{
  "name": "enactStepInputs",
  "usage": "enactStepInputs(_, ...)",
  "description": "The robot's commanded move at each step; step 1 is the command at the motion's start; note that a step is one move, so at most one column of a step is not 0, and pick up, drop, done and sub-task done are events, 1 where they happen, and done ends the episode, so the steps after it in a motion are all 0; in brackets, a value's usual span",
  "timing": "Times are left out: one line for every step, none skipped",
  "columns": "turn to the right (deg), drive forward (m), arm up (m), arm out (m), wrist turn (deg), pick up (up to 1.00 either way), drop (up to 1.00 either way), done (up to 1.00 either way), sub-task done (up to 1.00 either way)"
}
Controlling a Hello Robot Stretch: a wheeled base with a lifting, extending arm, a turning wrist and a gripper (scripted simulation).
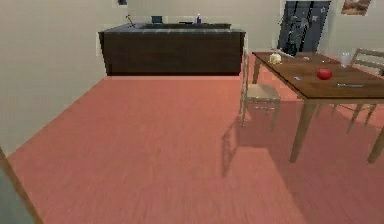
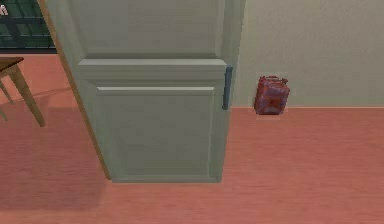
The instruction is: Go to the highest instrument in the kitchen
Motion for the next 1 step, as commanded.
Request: enactStepInputs(-3.0,0.00,0.00,0.00,0.0,0.00,0.00,0.00,0.00)
